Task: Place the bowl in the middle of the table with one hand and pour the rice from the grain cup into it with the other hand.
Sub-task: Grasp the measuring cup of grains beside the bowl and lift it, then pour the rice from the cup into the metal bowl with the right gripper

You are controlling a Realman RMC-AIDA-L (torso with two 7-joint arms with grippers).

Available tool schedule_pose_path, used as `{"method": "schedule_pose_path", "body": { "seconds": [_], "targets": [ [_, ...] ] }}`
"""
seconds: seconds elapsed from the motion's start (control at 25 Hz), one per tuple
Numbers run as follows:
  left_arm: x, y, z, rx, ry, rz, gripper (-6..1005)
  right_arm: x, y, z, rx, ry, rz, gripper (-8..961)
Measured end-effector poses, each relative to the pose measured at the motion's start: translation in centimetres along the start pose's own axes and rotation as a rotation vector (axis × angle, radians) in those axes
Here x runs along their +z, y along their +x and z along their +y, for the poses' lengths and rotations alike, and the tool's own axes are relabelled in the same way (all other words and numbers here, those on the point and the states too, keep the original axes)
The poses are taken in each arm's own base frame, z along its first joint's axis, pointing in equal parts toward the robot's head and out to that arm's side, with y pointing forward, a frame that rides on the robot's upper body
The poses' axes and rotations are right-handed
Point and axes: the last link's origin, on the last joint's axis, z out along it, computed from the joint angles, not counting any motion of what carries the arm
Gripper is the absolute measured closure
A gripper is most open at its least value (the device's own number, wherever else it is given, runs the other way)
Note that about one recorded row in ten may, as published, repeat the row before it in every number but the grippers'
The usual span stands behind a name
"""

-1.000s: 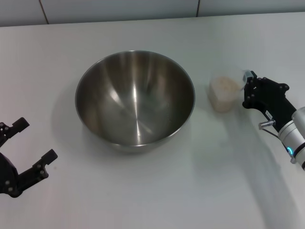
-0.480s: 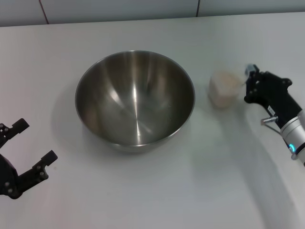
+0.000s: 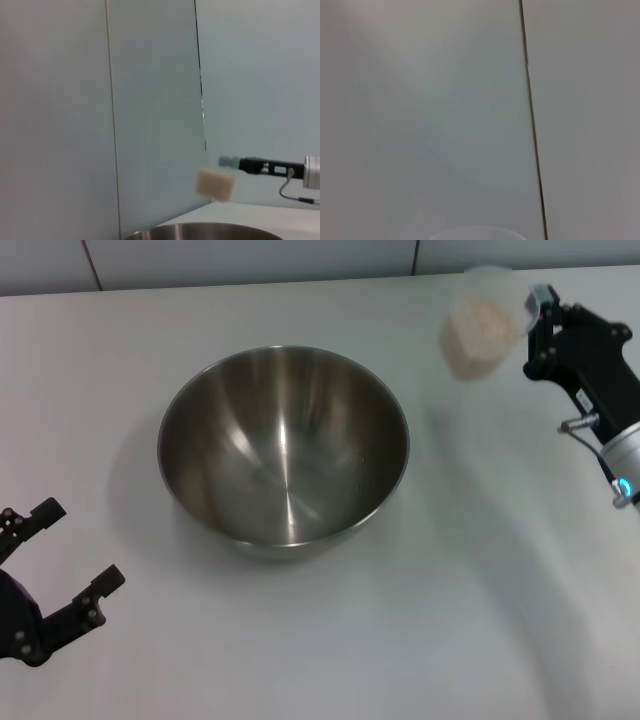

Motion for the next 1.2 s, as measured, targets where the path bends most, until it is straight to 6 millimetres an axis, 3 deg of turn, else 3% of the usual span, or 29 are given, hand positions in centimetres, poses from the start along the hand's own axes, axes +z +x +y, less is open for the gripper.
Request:
{"method": "schedule_pose_path", "body": {
  "seconds": [0.2, 0.64, 1.2],
  "targets": [
    [0.0, 0.0, 0.0, -0.001, 0.0, -0.002, 128, 0.9, -1.0, -0.1, -0.005, -0.005, -0.051, 939],
    [-0.2, -0.1, 0.3, -0.007, 0.003, -0.003, 127, 1.4, -1.2, 0.2, -0.009, -0.028, -0.059, 940],
    [-0.2, -0.1, 0.4, -0.009, 0.0, -0.001, 127, 4.6, -1.6, 5.6, -0.034, -0.49, 0.033, 940]
  ]
}}
